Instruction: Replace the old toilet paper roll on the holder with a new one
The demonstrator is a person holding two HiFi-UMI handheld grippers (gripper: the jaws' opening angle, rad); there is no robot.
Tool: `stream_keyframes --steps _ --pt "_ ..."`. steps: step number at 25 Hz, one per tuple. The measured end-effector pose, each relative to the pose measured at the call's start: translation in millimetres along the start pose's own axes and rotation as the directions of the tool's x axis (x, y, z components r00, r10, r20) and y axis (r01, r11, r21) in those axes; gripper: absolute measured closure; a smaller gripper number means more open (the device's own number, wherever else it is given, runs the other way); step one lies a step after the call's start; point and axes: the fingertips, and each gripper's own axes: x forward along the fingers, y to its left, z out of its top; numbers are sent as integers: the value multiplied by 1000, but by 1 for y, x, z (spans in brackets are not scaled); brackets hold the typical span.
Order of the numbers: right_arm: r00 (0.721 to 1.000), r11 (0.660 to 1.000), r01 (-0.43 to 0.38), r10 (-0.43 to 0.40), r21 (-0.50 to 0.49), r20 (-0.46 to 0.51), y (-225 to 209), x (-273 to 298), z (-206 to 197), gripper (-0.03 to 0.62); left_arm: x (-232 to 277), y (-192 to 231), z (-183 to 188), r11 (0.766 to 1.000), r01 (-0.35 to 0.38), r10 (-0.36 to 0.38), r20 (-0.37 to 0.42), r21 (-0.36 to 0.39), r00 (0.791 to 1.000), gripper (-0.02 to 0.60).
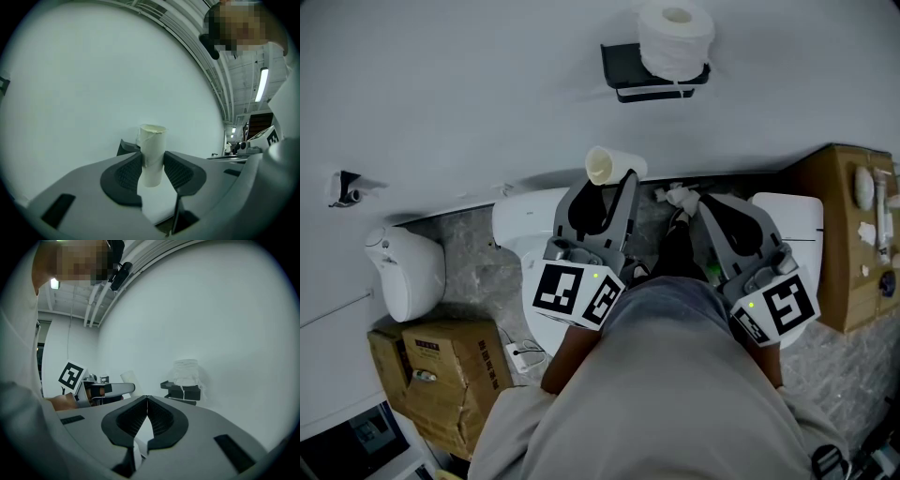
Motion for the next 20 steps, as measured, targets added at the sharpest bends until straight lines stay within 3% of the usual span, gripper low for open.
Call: stream_keyframes --steps 8,15,20 --pt "998 998 64 -64 23 5 -14 0 -2 577 1 5 -1 997 22 -21 17 -71 1000 428" --pt "992 991 124 -124 -42 7 -36 10 10 577 3 4 -3 994 35 -33 23 -102 999 427" --pt "979 980 196 -193 -38 67 -65 31 30 563 3 1 -5 993 39 -35 34 -115 999 428"
